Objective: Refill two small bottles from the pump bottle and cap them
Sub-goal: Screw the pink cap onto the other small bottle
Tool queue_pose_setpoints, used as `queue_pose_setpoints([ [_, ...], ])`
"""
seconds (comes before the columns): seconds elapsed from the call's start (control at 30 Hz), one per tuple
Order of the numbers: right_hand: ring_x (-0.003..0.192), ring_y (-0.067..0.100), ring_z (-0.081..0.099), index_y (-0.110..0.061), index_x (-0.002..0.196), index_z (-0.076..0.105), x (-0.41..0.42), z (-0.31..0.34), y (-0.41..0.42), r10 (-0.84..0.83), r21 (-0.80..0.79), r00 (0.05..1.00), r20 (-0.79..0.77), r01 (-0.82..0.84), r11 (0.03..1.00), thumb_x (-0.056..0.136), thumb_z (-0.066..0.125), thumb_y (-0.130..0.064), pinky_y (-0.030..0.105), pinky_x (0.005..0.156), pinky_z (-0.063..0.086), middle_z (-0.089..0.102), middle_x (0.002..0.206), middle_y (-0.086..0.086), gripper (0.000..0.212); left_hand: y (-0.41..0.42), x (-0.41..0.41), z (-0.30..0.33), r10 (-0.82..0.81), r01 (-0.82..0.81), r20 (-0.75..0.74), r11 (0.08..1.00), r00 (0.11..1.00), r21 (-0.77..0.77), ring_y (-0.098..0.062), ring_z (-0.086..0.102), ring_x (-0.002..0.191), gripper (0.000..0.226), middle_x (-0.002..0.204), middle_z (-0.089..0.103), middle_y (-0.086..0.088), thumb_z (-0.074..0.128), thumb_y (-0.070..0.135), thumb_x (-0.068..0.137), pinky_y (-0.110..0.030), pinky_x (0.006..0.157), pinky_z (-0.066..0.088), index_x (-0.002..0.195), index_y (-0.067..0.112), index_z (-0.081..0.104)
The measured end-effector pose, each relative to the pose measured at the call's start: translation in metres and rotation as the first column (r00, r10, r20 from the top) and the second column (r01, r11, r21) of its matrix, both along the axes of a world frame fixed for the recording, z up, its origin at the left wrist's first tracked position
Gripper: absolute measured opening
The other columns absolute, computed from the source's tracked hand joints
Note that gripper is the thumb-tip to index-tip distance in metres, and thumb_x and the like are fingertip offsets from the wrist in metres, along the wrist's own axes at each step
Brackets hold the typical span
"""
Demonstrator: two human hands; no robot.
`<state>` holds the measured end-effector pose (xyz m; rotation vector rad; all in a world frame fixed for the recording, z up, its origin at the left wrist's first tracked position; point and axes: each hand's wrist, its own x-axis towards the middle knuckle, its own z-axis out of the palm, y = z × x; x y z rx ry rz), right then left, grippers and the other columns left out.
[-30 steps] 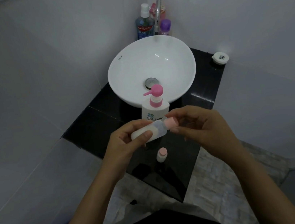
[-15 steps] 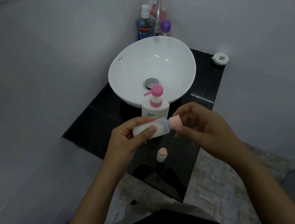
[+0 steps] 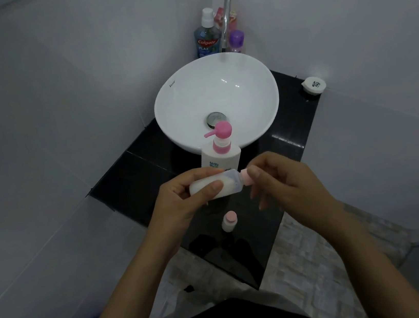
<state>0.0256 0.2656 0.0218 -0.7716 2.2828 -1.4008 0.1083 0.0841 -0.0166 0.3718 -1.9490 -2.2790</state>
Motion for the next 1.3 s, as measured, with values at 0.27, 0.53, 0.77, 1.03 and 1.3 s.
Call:
queue_pose_setpoints([
  [0.27, 0.052, 0.009, 0.064, -0.029, 0.087, 0.062, -0.0004, -0.0004, 0.0016, -0.030, -0.009, 0.999, 0.021, 0.031, 0.999, 0.077, 0.051, -0.056, 0.012, 0.052, 0.050, 0.070, 0.072, -0.005, 0.031, 0.0017, -0.0006, 0.0025, -0.009, 0.009, 0.010, 1.000, 1.000, -0.012, -0.001, 0.065, 0.092, 0.037, 0.103, 0.072, 0.007, 0.068, 0.032, 0.070, -0.010, 0.065, 0.050, 0.103, 0.016, 0.072],
  [0.53, 0.053, 0.011, 0.066, -0.025, 0.090, 0.061, 0.0013, -0.0007, 0.0038, -0.012, -0.045, 1.000, 0.026, 0.013, 0.999, 0.082, 0.058, -0.044, 0.012, 0.051, 0.049, 0.070, 0.073, 0.000, 0.021, 0.0017, 0.0005, 0.0058, -0.015, 0.015, 0.015, 1.000, 1.000, -0.006, -0.003, 0.065, 0.089, 0.034, 0.103, 0.072, 0.004, 0.068, 0.032, 0.071, -0.011, 0.066, 0.050, 0.101, 0.018, 0.073],
  [0.77, 0.062, 0.013, 0.069, -0.023, 0.100, 0.059, 0.0040, 0.0004, 0.0037, 0.027, -0.062, 0.996, 0.083, -0.022, 0.998, 0.083, 0.065, -0.028, 0.021, 0.046, 0.053, 0.070, 0.081, 0.001, 0.018, 0.0016, 0.0028, 0.0080, -0.011, 0.011, 0.027, 1.000, 1.000, -0.008, 0.000, 0.064, 0.089, 0.033, 0.101, 0.071, 0.009, 0.068, 0.036, 0.068, -0.011, 0.064, 0.050, 0.098, 0.023, 0.073],
  [1.03, 0.059, 0.016, 0.069, -0.016, 0.102, 0.061, 0.0045, 0.0024, 0.0024, 0.038, -0.109, 0.993, 0.115, -0.025, 0.994, 0.084, 0.066, -0.023, 0.026, 0.046, 0.055, 0.070, 0.081, 0.006, 0.020, 0.0012, 0.0059, 0.0076, -0.014, 0.015, 0.024, 1.000, 1.000, -0.007, -0.001, 0.065, 0.089, 0.030, 0.100, 0.071, 0.009, 0.068, 0.034, 0.071, -0.012, 0.064, 0.050, 0.098, 0.022, 0.073],
  [1.3, 0.066, 0.018, 0.070, -0.012, 0.106, 0.063, 0.0039, 0.0017, -0.0002, 0.055, -0.150, 0.985, 0.164, -0.030, 0.988, 0.080, 0.064, -0.024, 0.025, 0.052, 0.058, 0.072, 0.084, 0.008, 0.029, 0.0019, 0.0064, 0.0081, 0.000, 0.000, 0.016, 1.000, 1.000, 0.020, -0.001, 0.065, 0.087, 0.033, 0.098, 0.072, 0.008, 0.069, 0.033, 0.070, -0.012, 0.064, 0.050, 0.099, 0.018, 0.072],
])
